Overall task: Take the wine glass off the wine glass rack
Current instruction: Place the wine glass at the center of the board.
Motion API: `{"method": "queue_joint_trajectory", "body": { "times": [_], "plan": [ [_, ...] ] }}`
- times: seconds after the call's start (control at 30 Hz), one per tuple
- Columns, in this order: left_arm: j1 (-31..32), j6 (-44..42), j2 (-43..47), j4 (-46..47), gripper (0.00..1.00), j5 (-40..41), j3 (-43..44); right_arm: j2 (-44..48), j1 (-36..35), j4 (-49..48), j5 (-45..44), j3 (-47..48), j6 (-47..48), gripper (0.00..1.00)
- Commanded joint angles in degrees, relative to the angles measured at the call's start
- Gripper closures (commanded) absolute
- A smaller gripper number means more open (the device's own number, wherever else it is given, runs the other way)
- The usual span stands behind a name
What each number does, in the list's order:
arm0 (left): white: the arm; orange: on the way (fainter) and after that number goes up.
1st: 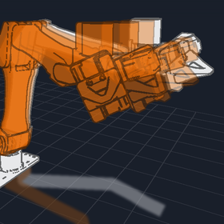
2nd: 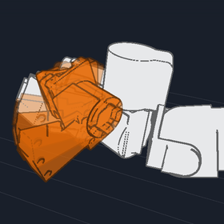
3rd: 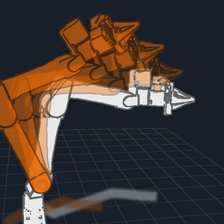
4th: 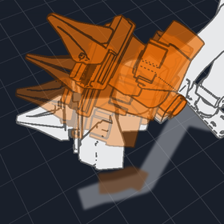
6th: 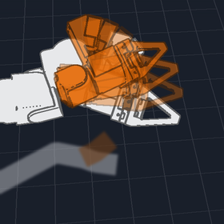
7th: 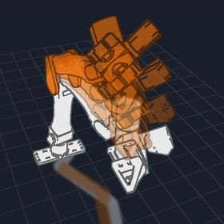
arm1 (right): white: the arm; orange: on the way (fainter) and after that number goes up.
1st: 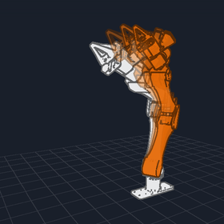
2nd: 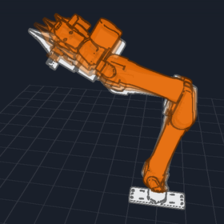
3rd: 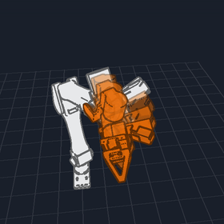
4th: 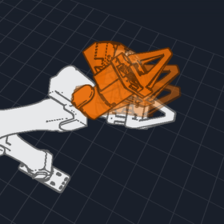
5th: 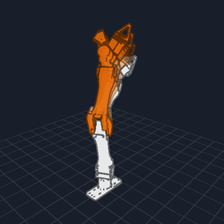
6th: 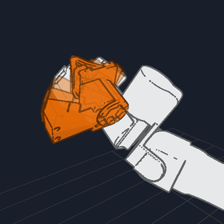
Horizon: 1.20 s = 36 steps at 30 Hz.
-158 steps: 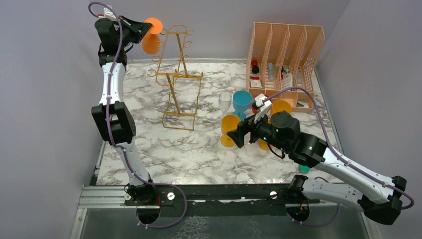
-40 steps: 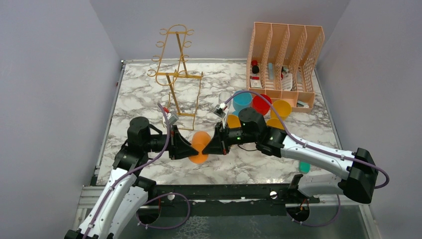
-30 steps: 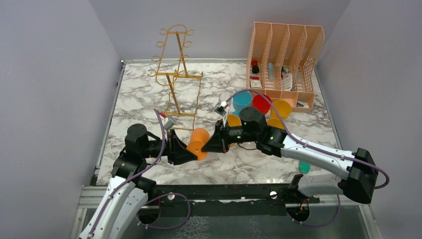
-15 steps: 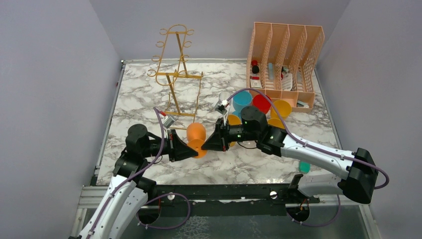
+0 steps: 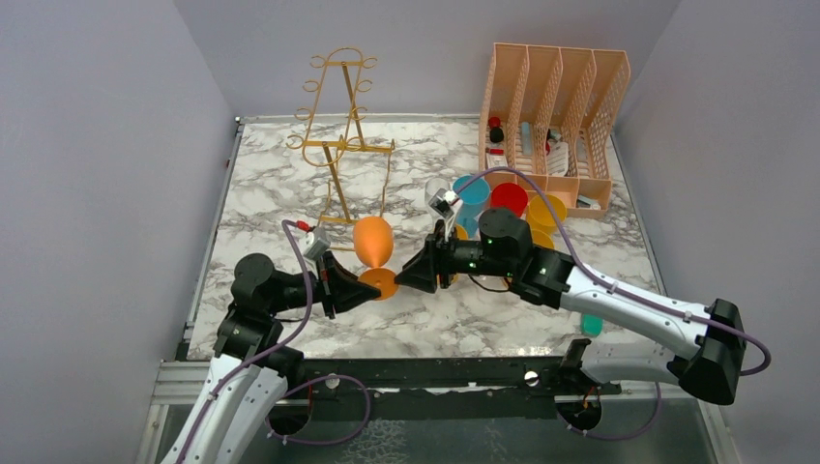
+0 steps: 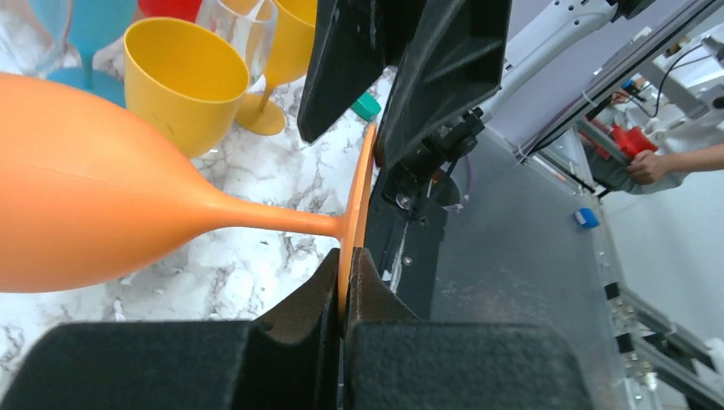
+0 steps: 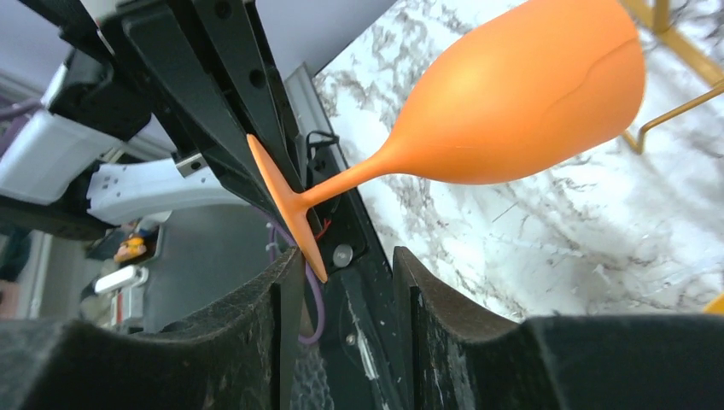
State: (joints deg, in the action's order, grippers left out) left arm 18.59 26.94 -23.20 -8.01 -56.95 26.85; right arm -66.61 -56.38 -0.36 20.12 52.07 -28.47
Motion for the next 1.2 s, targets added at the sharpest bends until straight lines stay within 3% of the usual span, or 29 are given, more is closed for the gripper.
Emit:
{"method": "queue_joint_trajectory", "body": {
  "times": [0.0,0.13,0.33,0.7,0.93,1.17],
  "plan": [
    [0.03,-2.75,2.13,10.61,1.00,-2.77,-2.72,2.48,0.08,4.42,-12.52,3.89,3.04,0.56],
    [-0.03,-2.03,3.07,18.99,1.00,-4.05,-6.12,1.22,3.58,7.36,-9.53,6.75,1.39,0.56],
    [-0.03,-7.26,1.93,26.17,1.00,-7.67,-8.47,-1.30,15.07,8.10,7.22,9.86,-0.45,0.51],
    [-0.02,-24.50,-4.01,26.04,1.00,-18.07,-11.09,-8.19,18.48,16.13,13.53,19.83,7.41,0.36],
    [0.22,-26.20,-3.14,26.48,1.00,-17.62,-11.93,-14.25,18.94,19.67,21.52,24.09,10.02,0.32],
    [1.12,-25.39,-3.25,27.38,1.00,-18.63,-12.21,-18.89,18.94,21.51,23.37,28.15,12.98,0.32]
  ]
}}
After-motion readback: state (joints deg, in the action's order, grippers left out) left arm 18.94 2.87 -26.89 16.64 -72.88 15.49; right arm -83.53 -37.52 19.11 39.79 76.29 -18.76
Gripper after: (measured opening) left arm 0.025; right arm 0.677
